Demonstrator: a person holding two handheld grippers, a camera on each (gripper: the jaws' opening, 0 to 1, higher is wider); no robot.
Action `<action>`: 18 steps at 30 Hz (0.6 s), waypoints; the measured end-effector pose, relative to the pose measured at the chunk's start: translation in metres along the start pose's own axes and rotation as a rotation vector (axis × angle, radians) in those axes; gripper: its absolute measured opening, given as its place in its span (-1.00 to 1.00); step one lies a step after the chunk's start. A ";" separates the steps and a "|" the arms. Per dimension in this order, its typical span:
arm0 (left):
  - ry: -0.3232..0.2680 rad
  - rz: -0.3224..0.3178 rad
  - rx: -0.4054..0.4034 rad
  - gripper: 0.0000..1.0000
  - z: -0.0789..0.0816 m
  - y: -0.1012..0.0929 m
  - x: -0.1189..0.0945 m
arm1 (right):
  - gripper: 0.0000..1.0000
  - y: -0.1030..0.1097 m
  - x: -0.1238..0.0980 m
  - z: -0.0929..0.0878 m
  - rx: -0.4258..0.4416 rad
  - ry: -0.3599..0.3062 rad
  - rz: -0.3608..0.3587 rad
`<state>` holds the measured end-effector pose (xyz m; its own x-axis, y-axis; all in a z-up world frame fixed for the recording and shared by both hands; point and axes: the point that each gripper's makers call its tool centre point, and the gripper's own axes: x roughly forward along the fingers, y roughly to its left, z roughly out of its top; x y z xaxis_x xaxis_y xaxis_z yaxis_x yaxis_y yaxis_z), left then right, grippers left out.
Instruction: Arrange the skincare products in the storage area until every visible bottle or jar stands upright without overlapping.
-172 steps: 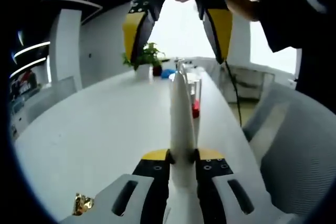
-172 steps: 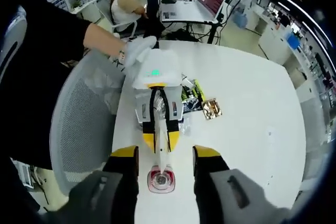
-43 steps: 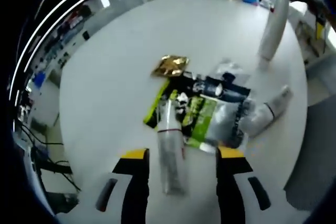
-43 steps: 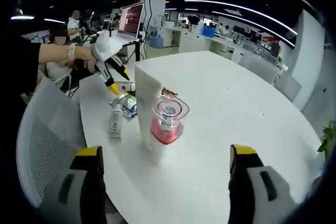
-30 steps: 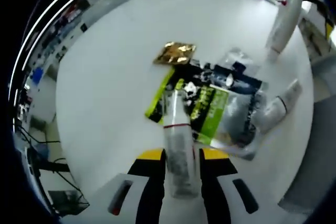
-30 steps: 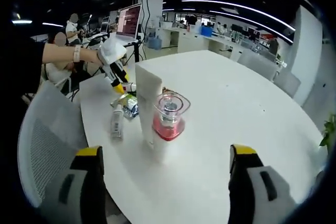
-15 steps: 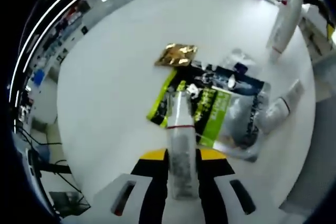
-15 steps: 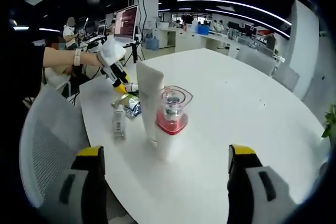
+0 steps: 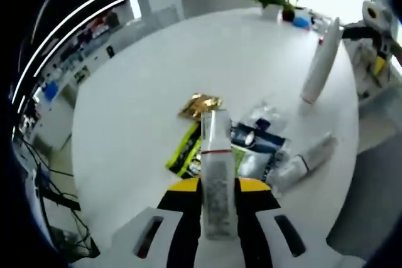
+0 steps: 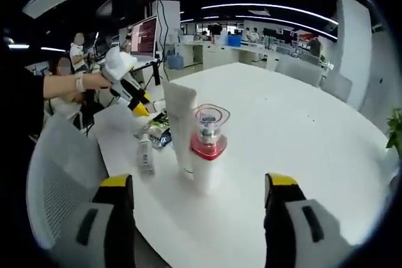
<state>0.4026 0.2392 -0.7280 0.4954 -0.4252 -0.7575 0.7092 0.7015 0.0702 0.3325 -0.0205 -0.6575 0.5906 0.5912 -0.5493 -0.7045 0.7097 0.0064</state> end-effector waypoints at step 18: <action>-0.156 -0.068 -0.062 -0.68 0.034 -0.055 -0.023 | 0.18 0.016 -0.011 0.010 0.148 -0.124 0.004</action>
<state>0.3700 0.1909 -0.6924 0.5225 -0.5528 -0.6492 0.7139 0.6999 -0.0214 0.3185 -0.0119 -0.6434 0.6381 0.6305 -0.4419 -0.6469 0.7503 0.1364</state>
